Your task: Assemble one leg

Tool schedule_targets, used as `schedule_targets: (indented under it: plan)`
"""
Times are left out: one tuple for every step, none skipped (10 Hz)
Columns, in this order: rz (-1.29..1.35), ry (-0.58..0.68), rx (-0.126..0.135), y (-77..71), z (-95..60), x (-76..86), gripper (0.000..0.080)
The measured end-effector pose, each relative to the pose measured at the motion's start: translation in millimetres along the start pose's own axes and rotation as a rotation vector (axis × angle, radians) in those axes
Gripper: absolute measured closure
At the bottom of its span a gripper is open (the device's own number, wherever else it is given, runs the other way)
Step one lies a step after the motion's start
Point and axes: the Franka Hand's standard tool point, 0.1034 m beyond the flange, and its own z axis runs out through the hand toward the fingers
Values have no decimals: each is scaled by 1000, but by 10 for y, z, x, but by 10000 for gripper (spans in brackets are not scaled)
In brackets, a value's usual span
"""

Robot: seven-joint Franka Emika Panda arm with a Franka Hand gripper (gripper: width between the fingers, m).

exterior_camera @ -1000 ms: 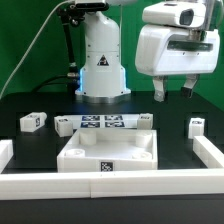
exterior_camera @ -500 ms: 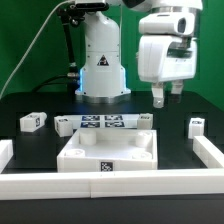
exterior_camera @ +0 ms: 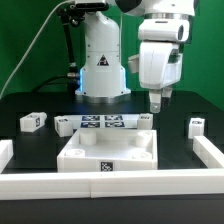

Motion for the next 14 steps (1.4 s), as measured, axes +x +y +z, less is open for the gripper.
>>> schedule_targets:
  plan:
    - [0, 0, 0, 0, 0, 0, 150]
    - [-2, -1, 2, -2, 12, -16, 150]
    - [-66, -8, 13, 2, 71, -134, 150]
    - [-104, -17, 26, 37, 135, -305, 150]
    - [-140, -22, 37, 71, 196, -442, 150]
    - [-163, -25, 49, 100, 264, -570, 150]
    - [-172, -24, 60, 102, 360, -671, 150]
    - [-169, -26, 74, 77, 445, -731, 150]
    - [-169, -16, 79, 40, 560, -750, 150]
    - [-182, -7, 83, 16, 656, -765, 150]
    - [-180, -8, 90, 4, 706, -775, 150]
    - [-181, -8, 96, -21, 737, -763, 150]
    - [-182, -8, 99, -43, 742, -750, 150]
    - [-181, -8, 99, -64, 741, -723, 150]
